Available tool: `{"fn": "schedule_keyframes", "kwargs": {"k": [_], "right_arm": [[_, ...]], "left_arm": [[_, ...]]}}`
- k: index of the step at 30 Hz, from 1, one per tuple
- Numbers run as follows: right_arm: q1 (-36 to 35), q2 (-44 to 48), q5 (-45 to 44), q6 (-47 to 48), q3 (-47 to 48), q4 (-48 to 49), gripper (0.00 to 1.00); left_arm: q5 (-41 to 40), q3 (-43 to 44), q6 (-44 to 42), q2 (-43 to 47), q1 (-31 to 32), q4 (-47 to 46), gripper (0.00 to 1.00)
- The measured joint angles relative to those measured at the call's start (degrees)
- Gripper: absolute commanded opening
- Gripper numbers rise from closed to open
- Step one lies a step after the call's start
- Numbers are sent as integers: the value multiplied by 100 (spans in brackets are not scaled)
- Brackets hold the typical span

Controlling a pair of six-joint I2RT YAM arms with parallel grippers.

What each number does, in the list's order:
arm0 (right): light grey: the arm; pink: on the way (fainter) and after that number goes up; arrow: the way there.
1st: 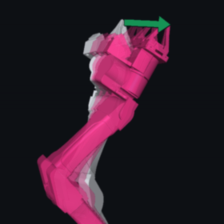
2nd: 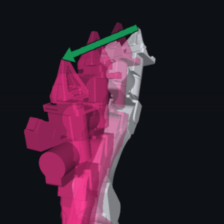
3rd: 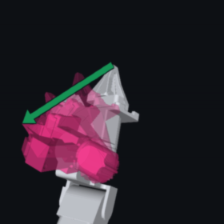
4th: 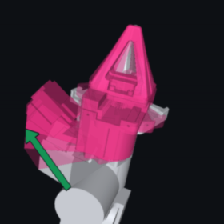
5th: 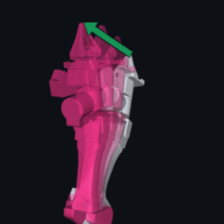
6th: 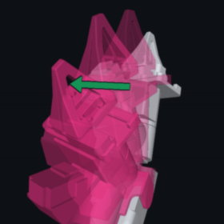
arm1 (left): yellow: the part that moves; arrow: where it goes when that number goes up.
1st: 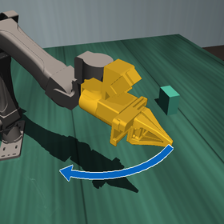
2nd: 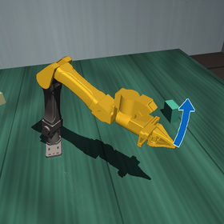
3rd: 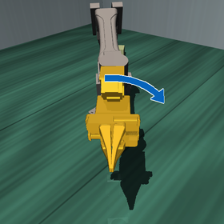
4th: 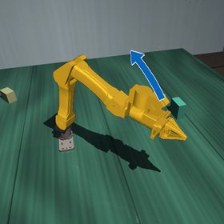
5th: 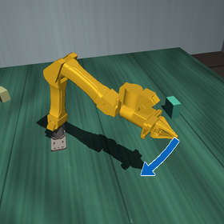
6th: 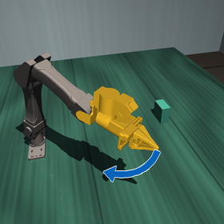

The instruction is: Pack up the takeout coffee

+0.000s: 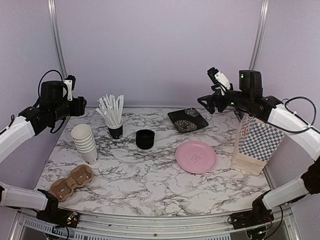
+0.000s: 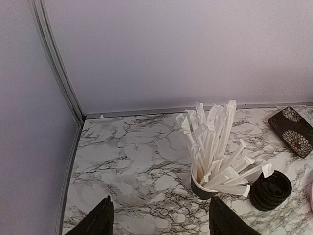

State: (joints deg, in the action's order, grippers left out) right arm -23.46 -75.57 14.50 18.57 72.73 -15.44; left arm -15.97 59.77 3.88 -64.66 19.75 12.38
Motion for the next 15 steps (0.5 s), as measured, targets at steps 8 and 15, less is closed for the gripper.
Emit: {"fn": "schedule_keyframes", "kwargs": {"k": [8,15], "right_arm": [[-87,20,321,13,-813,162,99],[396,236,1478,258,-2070,352,94]], "left_arm": [[651,1401,238,-133,177,1530,67],[756,2380,339,-619,798,2817,69]]}}
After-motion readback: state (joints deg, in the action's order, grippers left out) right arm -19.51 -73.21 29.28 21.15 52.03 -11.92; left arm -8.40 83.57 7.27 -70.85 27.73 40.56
